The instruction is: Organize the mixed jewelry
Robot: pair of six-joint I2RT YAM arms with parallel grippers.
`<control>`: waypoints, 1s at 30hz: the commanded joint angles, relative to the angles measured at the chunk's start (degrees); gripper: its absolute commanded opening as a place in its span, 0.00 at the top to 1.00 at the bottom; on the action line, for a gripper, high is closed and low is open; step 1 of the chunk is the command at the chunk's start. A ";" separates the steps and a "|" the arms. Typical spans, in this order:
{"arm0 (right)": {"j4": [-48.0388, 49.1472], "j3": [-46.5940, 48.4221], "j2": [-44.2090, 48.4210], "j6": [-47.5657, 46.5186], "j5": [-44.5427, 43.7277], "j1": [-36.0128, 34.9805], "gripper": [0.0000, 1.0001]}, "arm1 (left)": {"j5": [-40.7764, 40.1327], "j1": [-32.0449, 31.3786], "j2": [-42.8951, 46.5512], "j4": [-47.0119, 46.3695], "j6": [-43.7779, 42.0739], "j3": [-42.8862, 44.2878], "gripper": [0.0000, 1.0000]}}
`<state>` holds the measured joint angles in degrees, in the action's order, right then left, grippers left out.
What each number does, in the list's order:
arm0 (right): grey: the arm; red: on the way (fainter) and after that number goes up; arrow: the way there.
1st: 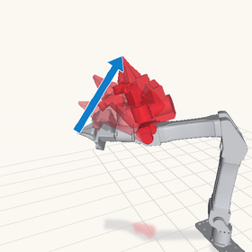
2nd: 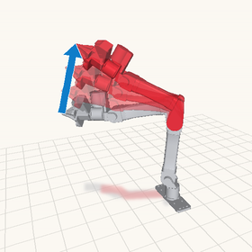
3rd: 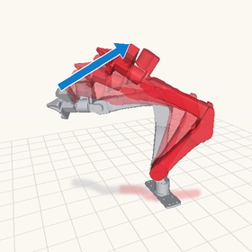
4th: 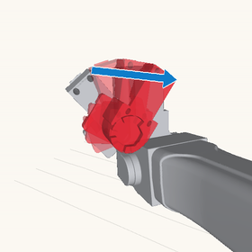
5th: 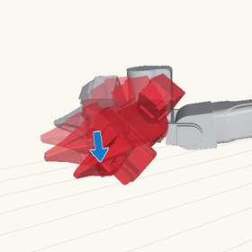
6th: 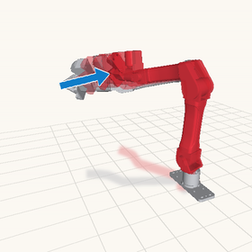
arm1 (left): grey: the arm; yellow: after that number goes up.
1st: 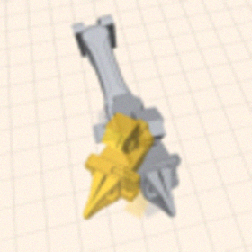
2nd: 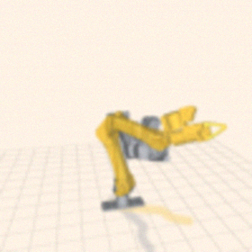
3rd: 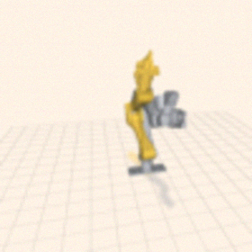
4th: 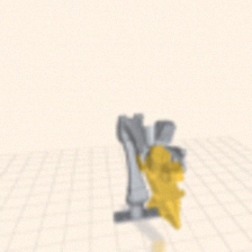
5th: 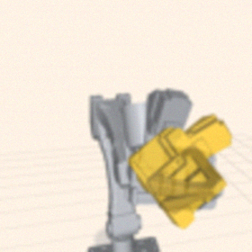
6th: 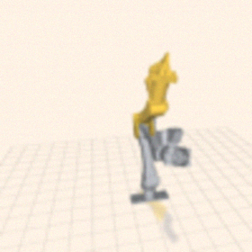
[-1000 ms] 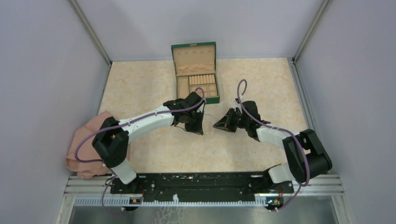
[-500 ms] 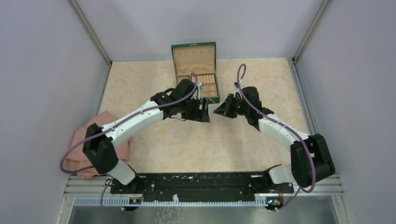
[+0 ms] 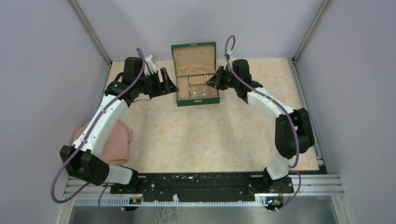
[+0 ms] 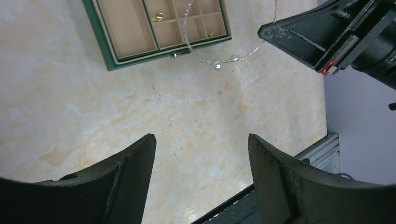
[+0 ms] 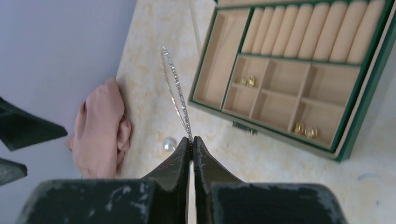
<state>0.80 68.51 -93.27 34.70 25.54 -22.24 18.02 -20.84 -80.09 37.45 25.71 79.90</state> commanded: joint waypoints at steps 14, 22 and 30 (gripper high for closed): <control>7.95 40.91 -33.09 10.34 -1.25 2.84 1.00 | -1.10 5.30 5.03 -2.72 5.39 -6.94 0.25; 9.62 45.87 -38.70 13.22 -1.32 3.86 1.00 | -2.99 5.29 5.41 -0.90 4.09 -6.72 0.25; 13.33 41.08 -38.21 14.96 -1.30 5.43 1.00 | -3.74 5.28 5.75 -0.76 3.99 -7.39 0.25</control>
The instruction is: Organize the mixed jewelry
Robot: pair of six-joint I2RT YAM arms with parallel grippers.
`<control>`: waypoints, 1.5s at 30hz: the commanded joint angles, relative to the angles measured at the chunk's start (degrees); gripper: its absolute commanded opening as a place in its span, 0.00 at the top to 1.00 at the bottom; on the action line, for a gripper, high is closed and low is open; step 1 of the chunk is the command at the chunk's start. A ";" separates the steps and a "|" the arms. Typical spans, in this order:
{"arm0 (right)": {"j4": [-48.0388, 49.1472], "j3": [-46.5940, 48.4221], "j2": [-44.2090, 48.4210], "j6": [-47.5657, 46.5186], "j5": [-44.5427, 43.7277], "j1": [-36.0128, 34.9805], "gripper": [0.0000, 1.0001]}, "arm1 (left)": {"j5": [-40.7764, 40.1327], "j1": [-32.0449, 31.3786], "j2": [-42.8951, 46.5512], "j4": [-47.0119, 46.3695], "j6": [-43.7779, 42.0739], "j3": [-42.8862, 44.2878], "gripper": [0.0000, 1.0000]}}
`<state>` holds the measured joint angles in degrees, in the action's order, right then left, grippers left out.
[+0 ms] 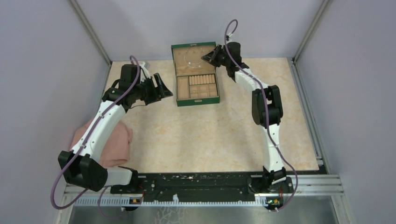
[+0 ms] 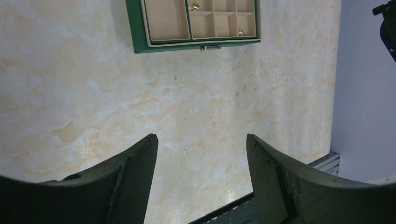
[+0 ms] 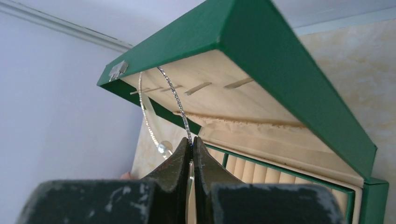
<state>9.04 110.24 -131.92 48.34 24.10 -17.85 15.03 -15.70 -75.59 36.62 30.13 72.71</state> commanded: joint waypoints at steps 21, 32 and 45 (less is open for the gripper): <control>5.97 -1.72 -1.60 1.77 1.57 1.15 1.00 | -0.22 0.15 0.74 -0.51 0.27 -1.54 0.25; 7.63 -5.66 0.43 1.41 0.76 1.14 0.68 | 0.58 0.17 1.41 -2.17 1.01 -1.72 0.24; 2.16 -18.52 15.87 -7.10 0.18 3.25 0.46 | -2.93 0.15 -14.68 -0.41 -2.06 20.10 0.24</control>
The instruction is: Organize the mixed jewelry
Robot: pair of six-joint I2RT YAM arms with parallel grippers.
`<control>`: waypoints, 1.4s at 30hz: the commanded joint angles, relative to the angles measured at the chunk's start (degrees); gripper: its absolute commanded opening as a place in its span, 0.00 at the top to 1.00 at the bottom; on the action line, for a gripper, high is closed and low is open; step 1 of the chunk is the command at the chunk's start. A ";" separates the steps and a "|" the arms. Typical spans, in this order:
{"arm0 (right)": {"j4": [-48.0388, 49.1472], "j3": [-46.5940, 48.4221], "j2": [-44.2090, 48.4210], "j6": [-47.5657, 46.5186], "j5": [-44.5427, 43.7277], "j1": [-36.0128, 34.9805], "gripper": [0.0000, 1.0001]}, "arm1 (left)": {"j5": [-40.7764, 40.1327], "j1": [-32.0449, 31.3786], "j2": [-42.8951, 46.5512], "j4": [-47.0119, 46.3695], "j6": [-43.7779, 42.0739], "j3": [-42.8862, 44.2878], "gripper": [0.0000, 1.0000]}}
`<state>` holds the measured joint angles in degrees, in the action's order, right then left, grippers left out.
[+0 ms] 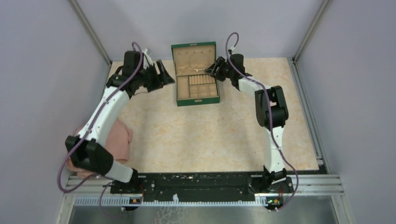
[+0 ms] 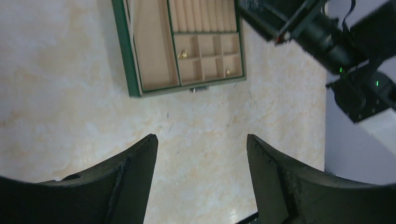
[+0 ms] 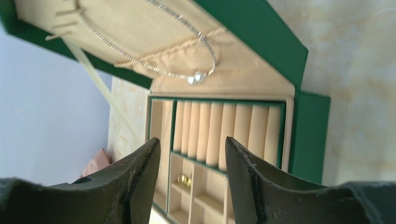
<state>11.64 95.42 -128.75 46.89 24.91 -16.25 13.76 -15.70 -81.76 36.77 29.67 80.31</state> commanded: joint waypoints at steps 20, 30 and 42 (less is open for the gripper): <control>-33.12 -38.44 61.38 -19.41 -9.11 6.23 0.41 | -1.69 1.82 -49.00 -27.64 3.27 54.66 0.23; -35.82 -41.31 64.95 -19.95 -10.44 6.23 0.41 | -1.67 4.89 -50.83 -31.64 3.08 53.47 0.23; -44.46 -16.60 32.45 -0.23 -28.19 -6.45 0.44 | 2.03 6.56 -39.51 -27.38 1.79 45.46 0.22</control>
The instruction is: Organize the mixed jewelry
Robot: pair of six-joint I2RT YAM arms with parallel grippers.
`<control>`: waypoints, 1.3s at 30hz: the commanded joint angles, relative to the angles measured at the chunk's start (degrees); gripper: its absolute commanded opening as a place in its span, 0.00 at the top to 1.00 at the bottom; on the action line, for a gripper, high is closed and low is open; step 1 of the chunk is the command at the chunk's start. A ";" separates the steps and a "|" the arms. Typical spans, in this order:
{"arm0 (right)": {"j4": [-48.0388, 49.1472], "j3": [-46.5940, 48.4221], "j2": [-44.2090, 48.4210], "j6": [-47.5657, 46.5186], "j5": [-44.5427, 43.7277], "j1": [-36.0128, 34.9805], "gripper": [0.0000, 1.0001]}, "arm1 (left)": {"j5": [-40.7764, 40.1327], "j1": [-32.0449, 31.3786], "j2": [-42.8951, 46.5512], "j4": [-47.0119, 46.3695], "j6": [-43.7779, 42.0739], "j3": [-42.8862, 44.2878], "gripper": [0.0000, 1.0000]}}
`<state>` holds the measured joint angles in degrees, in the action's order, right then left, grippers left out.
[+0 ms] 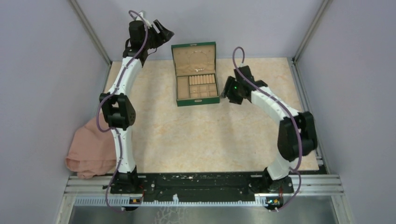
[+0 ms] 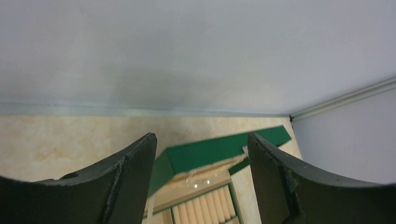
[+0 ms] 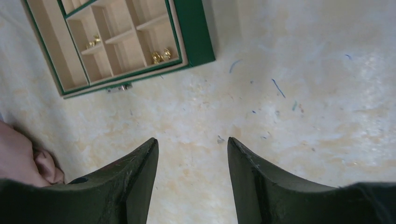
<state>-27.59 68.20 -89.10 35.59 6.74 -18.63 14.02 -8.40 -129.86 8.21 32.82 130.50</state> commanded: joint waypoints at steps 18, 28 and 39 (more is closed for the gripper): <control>-4.79 24.64 -26.55 31.58 -18.91 -6.58 0.45 | 2.72 -0.82 52.60 14.11 -4.75 -49.14 0.21; -3.35 23.11 -27.74 33.69 -17.59 -6.77 0.56 | -0.98 -0.76 57.05 17.28 -5.98 -52.11 0.20; -2.33 19.80 -23.26 30.98 -19.01 -6.96 0.78 | 1.09 -0.74 55.49 17.20 -5.59 -52.14 0.20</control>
<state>-32.25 89.41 -116.62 66.26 -11.31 -25.41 13.85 -8.91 -74.13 25.65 27.40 78.13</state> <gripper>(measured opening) 0.338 0.800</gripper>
